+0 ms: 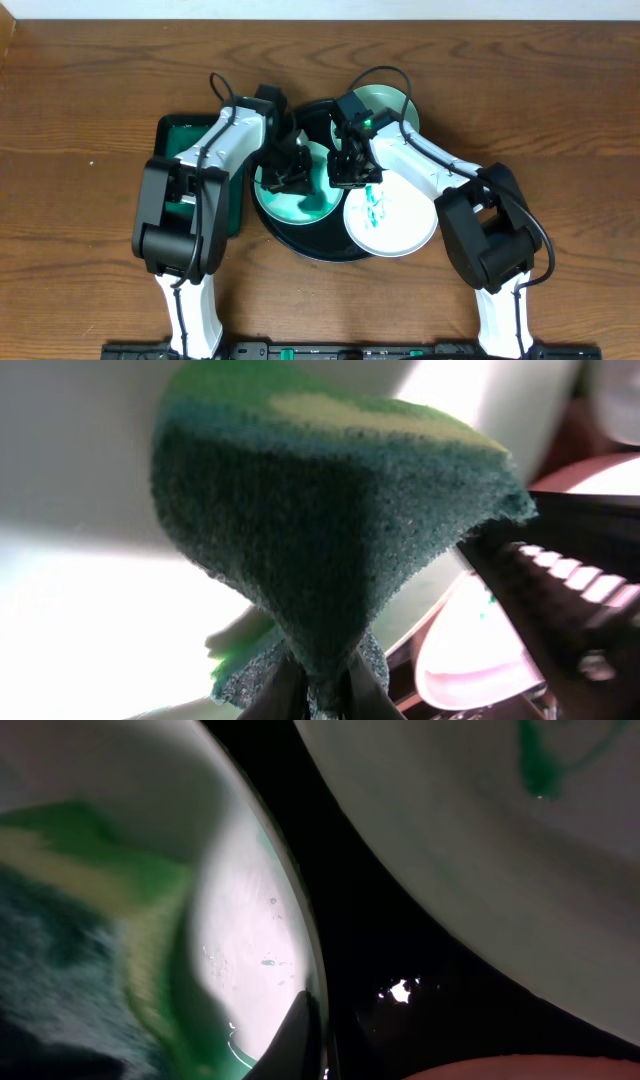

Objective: Clean dirty plates on tray and stack at the side

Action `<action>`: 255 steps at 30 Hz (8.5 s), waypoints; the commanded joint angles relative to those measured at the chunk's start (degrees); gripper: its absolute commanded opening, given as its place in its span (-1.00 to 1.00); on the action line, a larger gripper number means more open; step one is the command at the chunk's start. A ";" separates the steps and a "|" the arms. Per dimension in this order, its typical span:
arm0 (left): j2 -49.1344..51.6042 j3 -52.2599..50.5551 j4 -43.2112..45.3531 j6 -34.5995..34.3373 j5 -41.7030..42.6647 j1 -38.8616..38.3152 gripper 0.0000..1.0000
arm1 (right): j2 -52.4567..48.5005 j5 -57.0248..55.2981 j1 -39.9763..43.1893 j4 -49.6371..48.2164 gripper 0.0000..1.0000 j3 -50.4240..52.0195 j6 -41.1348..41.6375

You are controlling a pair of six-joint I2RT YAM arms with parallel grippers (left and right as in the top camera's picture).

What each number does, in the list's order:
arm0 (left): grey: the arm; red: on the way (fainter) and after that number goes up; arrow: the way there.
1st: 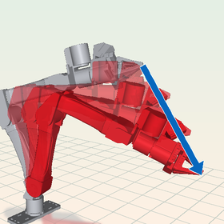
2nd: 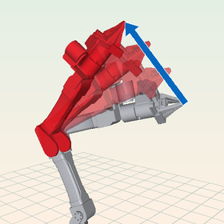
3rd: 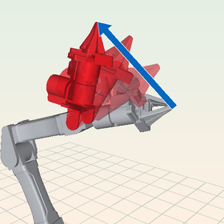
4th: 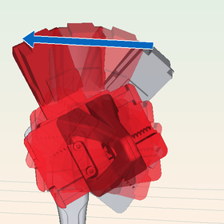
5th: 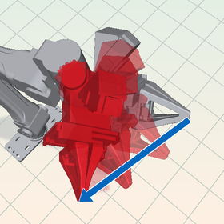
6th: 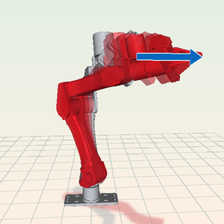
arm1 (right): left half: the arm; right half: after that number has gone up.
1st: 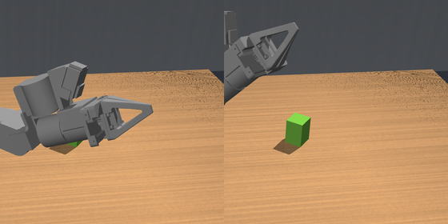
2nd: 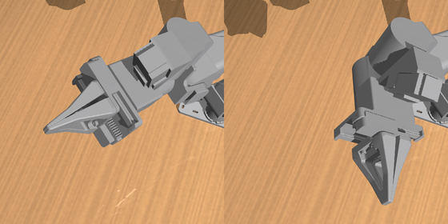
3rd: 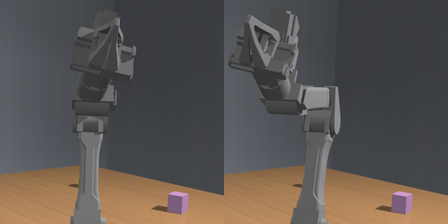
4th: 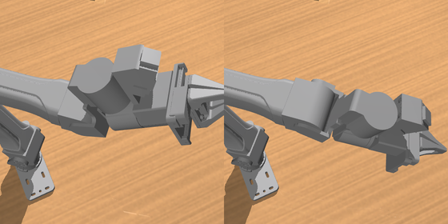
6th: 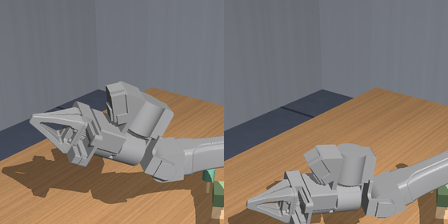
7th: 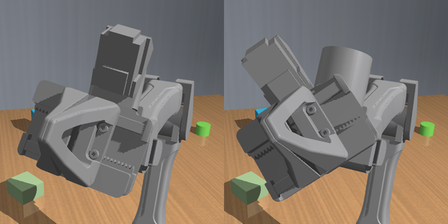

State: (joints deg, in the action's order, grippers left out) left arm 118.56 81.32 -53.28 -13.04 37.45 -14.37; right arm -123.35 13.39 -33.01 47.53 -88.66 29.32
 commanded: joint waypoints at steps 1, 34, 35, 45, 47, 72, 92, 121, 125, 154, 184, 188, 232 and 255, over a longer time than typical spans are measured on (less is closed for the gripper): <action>1.03 -0.57 2.12 0.72 7.19 0.20 -0.85 | -1.51 0.20 -1.16 1.55 -0.98 1.42 -1.11; 4.81 -4.20 6.49 0.07 -5.16 2.03 -0.85 | -1.51 0.20 -1.16 1.95 -0.97 1.42 -1.09; 4.72 -4.15 5.51 -0.17 -8.24 2.49 -0.86 | -1.51 0.20 -1.16 2.01 -0.98 1.42 -1.09; 4.42 -3.30 -1.81 -1.22 -31.61 7.93 -0.85 | -1.51 0.20 -1.16 1.75 -0.98 1.42 -1.09; 4.39 -3.30 -2.34 -1.57 -33.92 8.39 -0.86 | -1.51 0.20 -1.16 1.75 -0.98 1.42 -1.09; -9.07 9.31 -13.62 -3.13 -29.97 6.27 -0.86 | -1.51 0.17 -1.16 0.90 -0.97 1.42 -1.11; -16.70 9.29 -16.98 -4.83 -30.01 7.61 -0.86 | 10.14 -16.17 -2.97 2.40 -0.98 1.27 -8.68; -16.65 8.74 -17.20 -4.81 -30.67 13.27 -0.85 | 23.08 -54.14 -11.98 3.08 -0.98 1.27 -22.27; -16.65 8.09 -17.20 -4.79 -30.67 16.24 -0.85 | 23.08 -62.82 -14.69 2.71 -0.98 1.27 -25.31; -16.63 6.91 -17.20 -4.59 -30.84 22.67 -0.85 | 23.06 -100.21 -31.65 -1.73 -0.98 1.29 -37.42; -16.61 6.86 -17.18 -4.39 -30.80 22.67 -0.85 | 23.06 -94.07 -32.15 -4.00 -0.99 1.29 -38.88; -16.61 6.86 -17.46 -4.37 -30.80 22.67 -0.85 | 23.08 -98.44 -34.40 -3.74 -0.98 1.29 -38.73; -16.61 6.86 -18.56 -4.15 -30.77 22.64 -0.86 | 31.85 -36.39 8.59 2.56 -0.99 -0.52 -3.21; -16.61 6.86 -19.23 -4.15 -30.80 22.64 -0.85 | 10.08 -15.41 54.36 2.10 -0.98 -0.50 -8.59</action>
State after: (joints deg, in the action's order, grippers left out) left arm 101.86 88.53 -72.05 -17.15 7.29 8.05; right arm -109.73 -3.75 20.51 50.54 -88.44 22.31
